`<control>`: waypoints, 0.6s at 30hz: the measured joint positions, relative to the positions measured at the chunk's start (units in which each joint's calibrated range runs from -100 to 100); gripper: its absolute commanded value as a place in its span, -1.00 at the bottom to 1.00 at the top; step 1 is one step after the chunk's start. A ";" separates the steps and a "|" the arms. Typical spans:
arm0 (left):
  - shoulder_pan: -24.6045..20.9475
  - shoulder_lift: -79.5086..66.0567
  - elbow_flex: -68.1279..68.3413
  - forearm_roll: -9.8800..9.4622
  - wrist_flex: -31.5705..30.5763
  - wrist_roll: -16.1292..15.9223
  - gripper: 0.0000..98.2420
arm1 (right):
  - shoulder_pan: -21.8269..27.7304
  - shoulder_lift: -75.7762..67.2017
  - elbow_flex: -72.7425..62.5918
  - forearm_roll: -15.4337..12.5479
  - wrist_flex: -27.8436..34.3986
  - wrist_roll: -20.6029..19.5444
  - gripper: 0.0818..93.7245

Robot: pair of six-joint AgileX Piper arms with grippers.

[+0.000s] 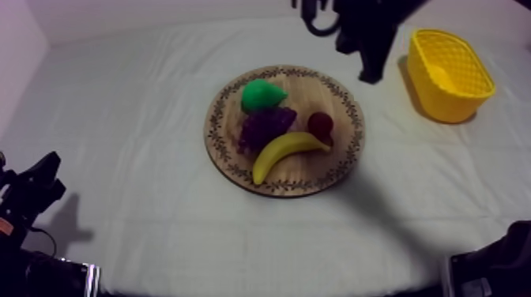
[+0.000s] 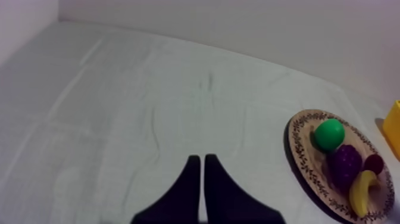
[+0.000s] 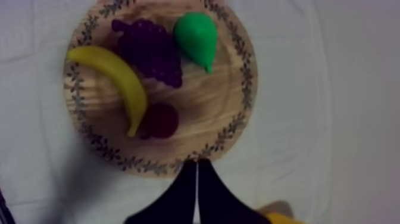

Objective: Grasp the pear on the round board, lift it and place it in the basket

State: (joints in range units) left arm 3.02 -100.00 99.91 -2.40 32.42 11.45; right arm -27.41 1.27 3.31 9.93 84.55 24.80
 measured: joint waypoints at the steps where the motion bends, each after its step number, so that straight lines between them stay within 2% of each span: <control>1: 0.00 0.00 0.00 0.00 0.00 0.00 -1.00 | -0.04 2.07 -2.74 -0.16 0.96 0.58 -0.98; 6: 0.00 0.00 0.00 0.00 0.00 0.00 -1.00 | -0.51 11.52 -15.28 -0.99 4.84 1.83 -0.97; 12: 0.00 0.00 0.00 0.00 0.00 0.00 -1.00 | -0.77 19.96 -26.23 -0.89 7.34 2.31 -0.82; 15: 0.00 0.00 0.00 0.00 0.00 0.00 -1.00 | -0.80 22.67 -29.71 -0.89 7.83 2.37 -0.69; 18: 0.00 0.00 0.00 0.00 0.00 0.00 -1.00 | -0.68 24.23 -31.60 -0.95 8.93 2.77 -0.43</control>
State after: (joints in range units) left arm 3.02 -100.00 99.91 -2.40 32.42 11.45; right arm -28.08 25.50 -28.29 8.99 93.47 27.57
